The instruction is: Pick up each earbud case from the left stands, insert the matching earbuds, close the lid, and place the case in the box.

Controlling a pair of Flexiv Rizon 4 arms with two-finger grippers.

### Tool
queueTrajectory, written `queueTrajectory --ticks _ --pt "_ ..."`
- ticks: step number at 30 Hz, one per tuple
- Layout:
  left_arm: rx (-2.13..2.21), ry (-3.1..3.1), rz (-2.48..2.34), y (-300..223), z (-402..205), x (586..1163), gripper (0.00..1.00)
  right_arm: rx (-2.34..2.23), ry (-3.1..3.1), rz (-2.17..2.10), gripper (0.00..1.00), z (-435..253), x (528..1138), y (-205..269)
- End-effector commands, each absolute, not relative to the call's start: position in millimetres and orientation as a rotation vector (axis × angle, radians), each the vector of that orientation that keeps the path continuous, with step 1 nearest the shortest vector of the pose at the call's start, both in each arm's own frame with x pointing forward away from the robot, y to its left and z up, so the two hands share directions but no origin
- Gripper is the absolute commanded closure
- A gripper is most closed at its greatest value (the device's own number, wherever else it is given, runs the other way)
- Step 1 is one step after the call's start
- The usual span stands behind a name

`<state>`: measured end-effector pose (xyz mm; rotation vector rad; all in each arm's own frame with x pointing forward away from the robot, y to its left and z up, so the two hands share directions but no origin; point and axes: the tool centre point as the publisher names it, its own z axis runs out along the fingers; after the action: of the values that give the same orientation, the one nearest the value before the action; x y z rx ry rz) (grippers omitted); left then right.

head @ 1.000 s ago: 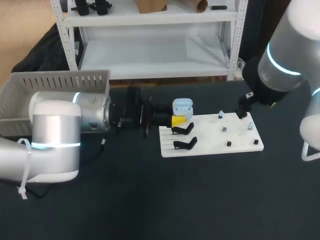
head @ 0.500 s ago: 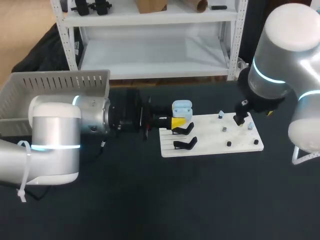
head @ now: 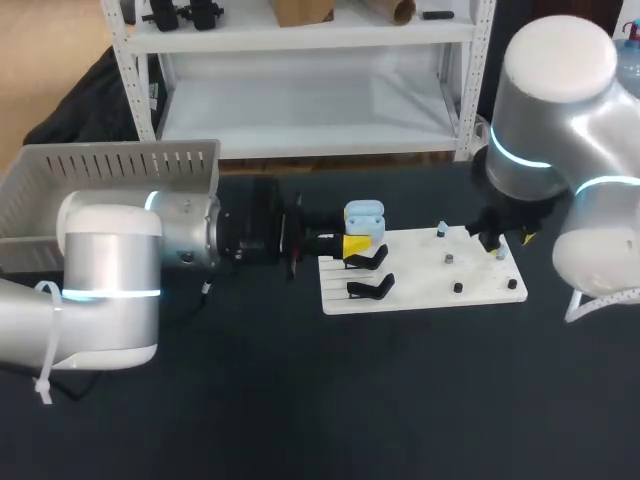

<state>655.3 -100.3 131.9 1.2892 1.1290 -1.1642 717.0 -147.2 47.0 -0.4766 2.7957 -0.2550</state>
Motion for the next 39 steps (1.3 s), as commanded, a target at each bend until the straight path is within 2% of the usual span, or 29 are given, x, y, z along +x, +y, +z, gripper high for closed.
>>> queueTrajectory --ticks 1,5,21,39 --pt "1.283 1.131 -1.157 -100 132 653 1.0 -0.457 2.8 -0.296 0.58 44 718 -138" --pt "1.283 1.131 -1.157 -100 132 653 1.0 -0.438 2.81 -0.335 0.56 41 717 -136" --pt "1.283 1.131 -1.157 -100 132 653 1.0 -0.374 2.814 -0.381 0.65 31 719 -148" --pt "1.283 1.131 -1.157 -100 132 653 1.0 -0.364 2.823 -0.367 0.68 25 722 -149"
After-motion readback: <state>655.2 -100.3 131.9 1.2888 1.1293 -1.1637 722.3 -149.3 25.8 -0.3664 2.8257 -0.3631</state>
